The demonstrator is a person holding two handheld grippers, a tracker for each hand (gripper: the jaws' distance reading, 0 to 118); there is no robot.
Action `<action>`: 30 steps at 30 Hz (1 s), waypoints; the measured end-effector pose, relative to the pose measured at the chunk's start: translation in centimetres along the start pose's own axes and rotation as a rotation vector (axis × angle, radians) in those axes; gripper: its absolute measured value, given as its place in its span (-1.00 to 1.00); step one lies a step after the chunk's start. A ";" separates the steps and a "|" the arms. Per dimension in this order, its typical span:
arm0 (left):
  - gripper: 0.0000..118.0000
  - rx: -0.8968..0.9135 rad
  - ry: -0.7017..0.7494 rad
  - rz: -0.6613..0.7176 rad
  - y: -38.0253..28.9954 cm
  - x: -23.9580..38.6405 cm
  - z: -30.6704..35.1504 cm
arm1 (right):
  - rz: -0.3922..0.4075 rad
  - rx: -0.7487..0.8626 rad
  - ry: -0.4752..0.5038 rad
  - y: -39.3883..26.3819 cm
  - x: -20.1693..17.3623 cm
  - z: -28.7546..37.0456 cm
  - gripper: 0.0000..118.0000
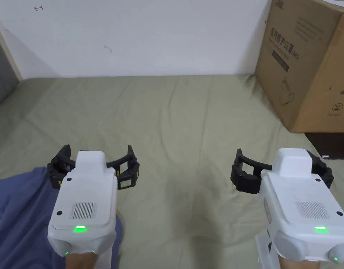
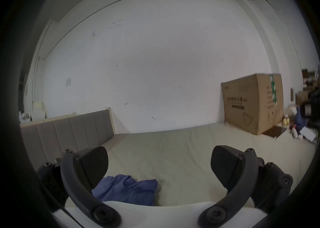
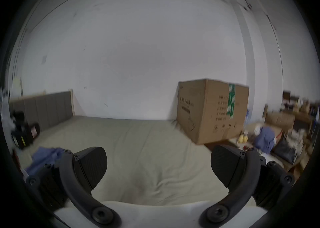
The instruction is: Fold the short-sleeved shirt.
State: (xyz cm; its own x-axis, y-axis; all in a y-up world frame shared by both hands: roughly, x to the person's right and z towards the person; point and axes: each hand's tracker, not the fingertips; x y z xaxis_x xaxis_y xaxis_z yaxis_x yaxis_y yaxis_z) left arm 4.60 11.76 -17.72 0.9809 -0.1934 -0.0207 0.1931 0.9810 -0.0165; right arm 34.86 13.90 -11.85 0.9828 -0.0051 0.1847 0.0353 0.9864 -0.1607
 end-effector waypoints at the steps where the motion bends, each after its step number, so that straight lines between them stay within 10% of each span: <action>1: 1.00 -0.004 -0.003 0.024 -0.2 0.0 0.0 | -0.019 -0.006 -0.002 -0.1 0.2 -0.1 0.98; 30: 1.00 -0.023 -0.002 0.088 -1.1 -1.5 -0.2 | 0.052 0.000 -0.008 0.2 -0.3 0.1 0.98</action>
State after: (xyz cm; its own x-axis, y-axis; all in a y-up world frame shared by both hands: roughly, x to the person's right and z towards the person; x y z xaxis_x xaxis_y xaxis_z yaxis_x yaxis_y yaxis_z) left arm 2.96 11.00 -17.92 0.9941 -0.1063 -0.0207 0.1055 0.9937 -0.0372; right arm 34.54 14.14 -11.82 0.9818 0.0475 0.1838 -0.0158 0.9853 -0.1698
